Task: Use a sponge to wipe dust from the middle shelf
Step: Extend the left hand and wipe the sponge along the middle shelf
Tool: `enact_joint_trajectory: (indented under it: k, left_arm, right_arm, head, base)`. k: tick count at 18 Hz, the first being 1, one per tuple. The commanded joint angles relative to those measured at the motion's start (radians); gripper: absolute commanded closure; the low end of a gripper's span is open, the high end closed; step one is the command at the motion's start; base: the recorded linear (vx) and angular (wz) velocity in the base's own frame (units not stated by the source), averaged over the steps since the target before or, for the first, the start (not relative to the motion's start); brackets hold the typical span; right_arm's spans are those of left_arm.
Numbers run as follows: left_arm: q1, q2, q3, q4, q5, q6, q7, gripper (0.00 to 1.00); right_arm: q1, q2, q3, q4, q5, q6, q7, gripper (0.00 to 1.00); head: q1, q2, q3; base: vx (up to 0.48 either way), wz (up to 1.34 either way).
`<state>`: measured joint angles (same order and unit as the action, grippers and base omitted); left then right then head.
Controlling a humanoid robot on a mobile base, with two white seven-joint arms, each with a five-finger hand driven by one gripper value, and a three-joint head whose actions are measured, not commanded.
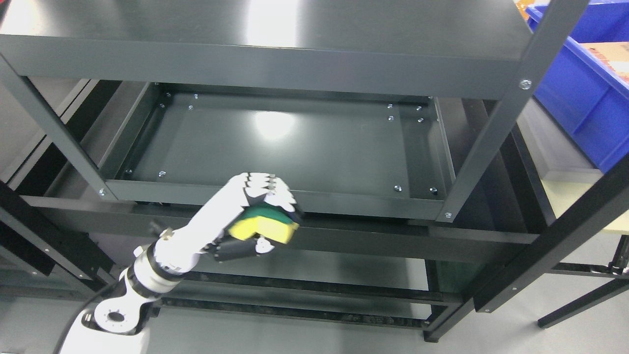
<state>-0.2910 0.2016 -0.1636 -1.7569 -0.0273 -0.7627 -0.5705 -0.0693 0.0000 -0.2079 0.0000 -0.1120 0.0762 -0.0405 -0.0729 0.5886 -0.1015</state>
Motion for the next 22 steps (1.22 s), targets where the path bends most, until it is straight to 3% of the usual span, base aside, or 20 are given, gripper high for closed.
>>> enact_joint_trajectory:
  k: [1,2,3,6,8,12,15,20,22]
  left_arm:
    - [-0.232,-0.063,-0.247,-0.016,-0.135,-0.023,-0.020,1.00]
    - [-0.275,-0.165,-0.264,-0.013,-0.194,-0.023,-0.022,1.00]
    - [-0.304,-0.184,-0.287,-0.007,-0.263,-0.023,-0.020,1.00]
    - [-0.393,-0.184,-0.463,-0.004,-0.302,0.048,0.131,1.00]
    - [-0.442,-0.184,-0.479,-0.001,-0.319,0.085,0.240,1.00]
    - [-0.458,-0.184,-0.462,0.010,-0.333,0.097,0.253,1.00]
    - [-0.421,-0.184,-0.375,0.008,-0.358,0.091,0.222,1.00]
    - [-0.312,-0.184,-0.076,-0.007,-0.339,-0.023,0.115,1.00]
    - [-0.310,-0.165,0.027,-0.018,-0.298,-0.023,0.113,1.00]
  right_arm:
    - [0.000,-0.017,-0.001,-0.017,0.000,0.000,0.004,0.00]
    - [0.000,-0.017,0.001,-0.017,0.000,0.000,0.004,0.00]
    - [0.000,-0.017,-0.001,-0.017,0.000,0.000,0.004,0.00]
    - [0.000,-0.017,-0.001,-0.017,0.000,0.000,0.004,0.00]
    - [0.000,-0.017,0.001,-0.017,0.000,0.000,0.004,0.00]
    - [0.000,-0.017,-0.001,-0.017,0.000,0.000,0.004,0.00]
    - [0.000,-0.017,-0.001,-0.017,0.000,0.000,0.004,0.00]
    - [0.000,-0.017,0.001,-0.017,0.000,0.000,0.004,0.00]
    - [0.000,-0.017,0.001,-0.017,0.000,0.000,0.004,0.00]
  head:
    - [0.0000,0.000,0.000]
    - [0.0000,0.000,0.000]
    - [0.0000,0.000,0.000]
    - [0.0000,0.000,0.000]
    - [0.0000,0.000,0.000]
    - [0.0000,0.000,0.000]
    - [0.0000,0.000,0.000]
    - [0.0000,0.000,0.000]
    - [0.0000,0.000,0.000]
  base:
    - [0.012,0.09]
    - [0.012,0.09]
    - [0.006,0.06]
    - [0.000,0.00]
    - [0.000,0.00]
    - [0.000,0.00]
    - [0.000,0.00]
    - [0.000,0.00]
    - [0.000,0.00]
